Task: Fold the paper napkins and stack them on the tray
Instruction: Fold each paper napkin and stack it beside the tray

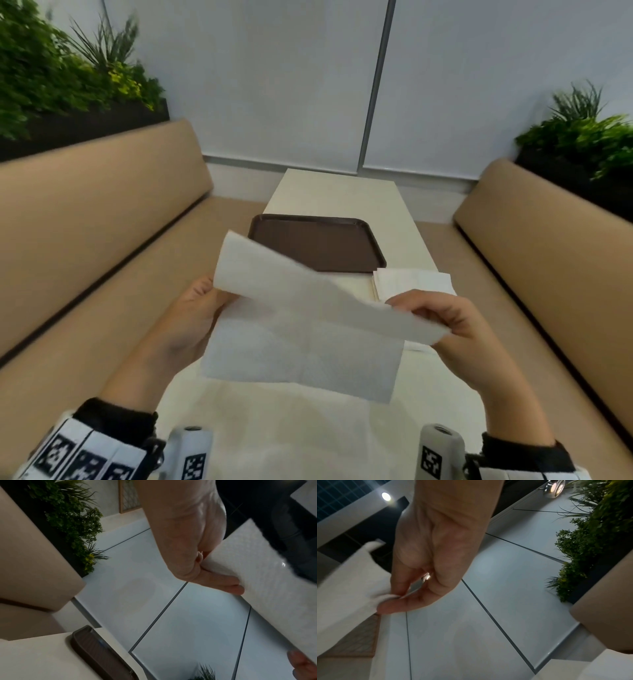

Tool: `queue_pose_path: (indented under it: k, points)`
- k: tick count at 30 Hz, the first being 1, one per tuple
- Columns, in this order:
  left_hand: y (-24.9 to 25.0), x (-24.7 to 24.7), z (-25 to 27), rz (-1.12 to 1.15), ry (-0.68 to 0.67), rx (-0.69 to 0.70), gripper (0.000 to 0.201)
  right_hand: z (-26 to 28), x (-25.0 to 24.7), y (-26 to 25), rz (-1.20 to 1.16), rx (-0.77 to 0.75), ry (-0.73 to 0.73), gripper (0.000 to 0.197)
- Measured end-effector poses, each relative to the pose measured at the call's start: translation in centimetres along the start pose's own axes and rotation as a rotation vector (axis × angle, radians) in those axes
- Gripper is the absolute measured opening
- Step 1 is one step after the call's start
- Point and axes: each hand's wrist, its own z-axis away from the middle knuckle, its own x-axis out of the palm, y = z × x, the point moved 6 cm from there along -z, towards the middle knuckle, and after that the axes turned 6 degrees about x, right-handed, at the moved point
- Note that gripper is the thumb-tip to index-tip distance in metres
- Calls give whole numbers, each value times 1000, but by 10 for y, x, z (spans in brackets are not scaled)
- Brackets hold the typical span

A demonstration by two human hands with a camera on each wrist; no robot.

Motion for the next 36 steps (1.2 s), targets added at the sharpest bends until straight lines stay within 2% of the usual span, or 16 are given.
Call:
queue_pose_path:
  k: [2,3,6,8,10,12,14,16,19,23,24,27,30,33,36]
  points:
    - [-1,-4,-2,34,-29,-24,25,3,1,2,52,16,-35,38]
    - [-1,-4,-3,61,-44,-51,22,4,0,4,82,31,-46,39]
    - [0,-10,-5,0,-35,-76,28,6,0,11,126,66,-90,45]
    - [6,-9,-6,-143,-75,-27,20,9,5,13,116,81,-167,55]
    - [11,0,-8,-269,-213,17,19,10,15,12,64,97,-289,55]
    - [18,21,-9,-409,-383,67,3,4,28,7,106,82,-372,39]
    - [23,45,-13,-625,-534,166,17,-10,43,2,243,57,-399,27]
    - [24,68,-17,-755,-639,208,25,-22,52,1,340,48,-388,21]
    - [26,81,-31,-820,-616,225,25,-26,41,10,377,105,-327,20]
    - [13,81,-52,-771,-525,163,32,-8,-9,39,334,265,-191,34]
    - [4,81,-56,-747,-523,123,35,-2,-22,49,317,306,-150,31]
    - [-33,87,-69,-625,-529,-38,38,15,-62,84,266,399,-61,3]
    - [-75,99,-84,-481,-466,-193,35,28,-102,117,182,513,131,9]
    - [-121,121,-106,-398,-390,-283,32,31,-138,145,10,612,343,16]
    - [-162,151,-136,-304,-314,-335,34,17,-169,164,7,640,435,29]
